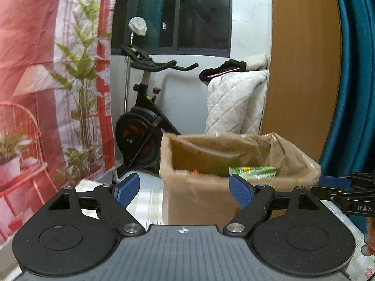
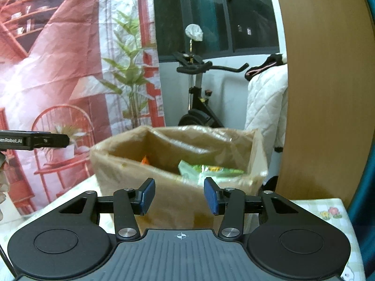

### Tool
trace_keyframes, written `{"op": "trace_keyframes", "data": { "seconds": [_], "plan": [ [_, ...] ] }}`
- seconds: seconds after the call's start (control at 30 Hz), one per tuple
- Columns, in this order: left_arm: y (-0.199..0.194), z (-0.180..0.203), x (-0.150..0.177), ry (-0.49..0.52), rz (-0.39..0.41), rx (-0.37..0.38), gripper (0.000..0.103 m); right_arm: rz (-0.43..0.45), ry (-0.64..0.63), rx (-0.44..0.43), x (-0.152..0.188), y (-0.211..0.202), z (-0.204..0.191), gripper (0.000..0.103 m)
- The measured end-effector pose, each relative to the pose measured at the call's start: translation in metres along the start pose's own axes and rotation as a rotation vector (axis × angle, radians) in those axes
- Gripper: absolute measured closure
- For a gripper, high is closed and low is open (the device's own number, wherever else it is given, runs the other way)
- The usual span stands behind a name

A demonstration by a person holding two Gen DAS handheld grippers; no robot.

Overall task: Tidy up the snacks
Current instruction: 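Withdraw both tools from the box back toward the snack pile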

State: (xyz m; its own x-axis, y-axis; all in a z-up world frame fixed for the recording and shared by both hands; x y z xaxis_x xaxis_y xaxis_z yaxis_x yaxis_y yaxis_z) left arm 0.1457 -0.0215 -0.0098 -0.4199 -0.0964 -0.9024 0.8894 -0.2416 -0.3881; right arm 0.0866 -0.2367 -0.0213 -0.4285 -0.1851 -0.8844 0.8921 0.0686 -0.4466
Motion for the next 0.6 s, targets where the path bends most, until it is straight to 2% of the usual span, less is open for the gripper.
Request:
{"op": "trace_keyframes", "data": {
  "seconds": [0.3,0.6],
  "plan": [
    [-0.008,-0.022,0.062,-0.097,-0.077,-0.018,0.02,-0.075,-0.019,-0.014,0.046,-0.008,-0.018,0.06],
    [-0.002,-0.046,0.12,-0.141,-0.19,-0.035,0.031,-0.139,-0.022,-0.008,0.095,-0.002,-0.031,0.06]
  ]
}}
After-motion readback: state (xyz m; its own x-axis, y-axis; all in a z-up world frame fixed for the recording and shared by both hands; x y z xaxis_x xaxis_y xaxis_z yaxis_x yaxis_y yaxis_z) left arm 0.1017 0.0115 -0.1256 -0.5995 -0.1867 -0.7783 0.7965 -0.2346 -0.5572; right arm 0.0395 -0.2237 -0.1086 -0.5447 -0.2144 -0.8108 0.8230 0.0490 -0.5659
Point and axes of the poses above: each gripper's, at about its wrist camera, not at the fingertips, and y roughly the way its jaws point, z to its right, x to its underside, the point moved 6 cm from there along y, roughly the way its jaws point, and after that the axes turned 10 degrees about -y, right-handed, at the moved point
